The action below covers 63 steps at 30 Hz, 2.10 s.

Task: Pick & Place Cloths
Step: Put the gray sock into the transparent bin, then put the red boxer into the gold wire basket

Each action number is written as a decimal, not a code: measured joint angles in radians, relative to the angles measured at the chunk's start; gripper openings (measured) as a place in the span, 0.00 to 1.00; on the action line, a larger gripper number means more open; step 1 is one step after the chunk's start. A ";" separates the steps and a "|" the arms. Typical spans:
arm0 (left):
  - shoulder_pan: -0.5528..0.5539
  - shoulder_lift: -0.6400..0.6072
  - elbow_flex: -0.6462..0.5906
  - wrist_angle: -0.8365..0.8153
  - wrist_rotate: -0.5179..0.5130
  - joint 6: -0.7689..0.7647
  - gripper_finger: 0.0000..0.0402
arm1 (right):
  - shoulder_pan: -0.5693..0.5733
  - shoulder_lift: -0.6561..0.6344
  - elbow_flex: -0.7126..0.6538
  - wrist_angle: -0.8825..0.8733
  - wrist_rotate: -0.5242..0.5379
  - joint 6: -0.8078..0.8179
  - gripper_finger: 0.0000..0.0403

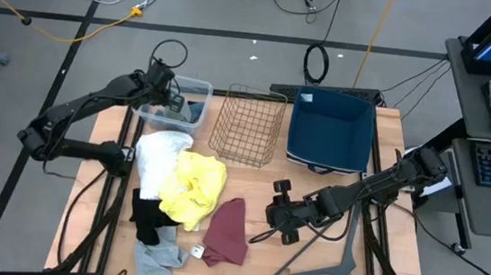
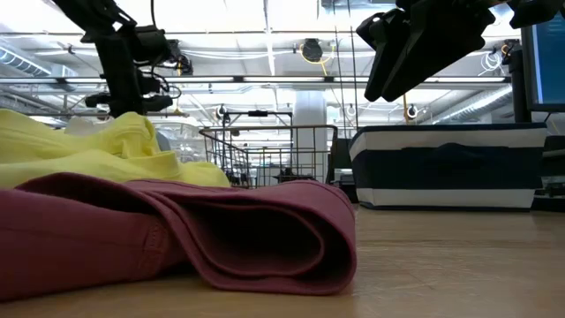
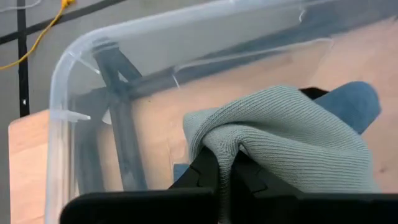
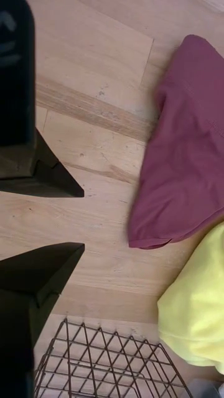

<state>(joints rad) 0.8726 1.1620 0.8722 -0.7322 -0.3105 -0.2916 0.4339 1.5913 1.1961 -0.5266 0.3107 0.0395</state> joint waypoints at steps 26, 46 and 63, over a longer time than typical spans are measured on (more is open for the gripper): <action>0.002 0.030 0.000 -0.007 0.044 0.045 0.62 | 0.000 0.000 0.000 0.000 0.001 0.001 0.29; -0.050 -0.295 0.000 -0.007 0.184 0.053 0.73 | 0.000 -0.001 0.000 0.029 -0.001 -0.011 0.29; -0.601 -0.403 0.000 0.005 0.229 -0.036 0.56 | 0.000 -0.001 0.000 0.025 -0.007 -0.025 0.29</action>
<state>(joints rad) 0.2717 0.7594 0.8722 -0.7276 -0.0819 -0.3279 0.4339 1.5906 1.1961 -0.5017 0.3033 0.0143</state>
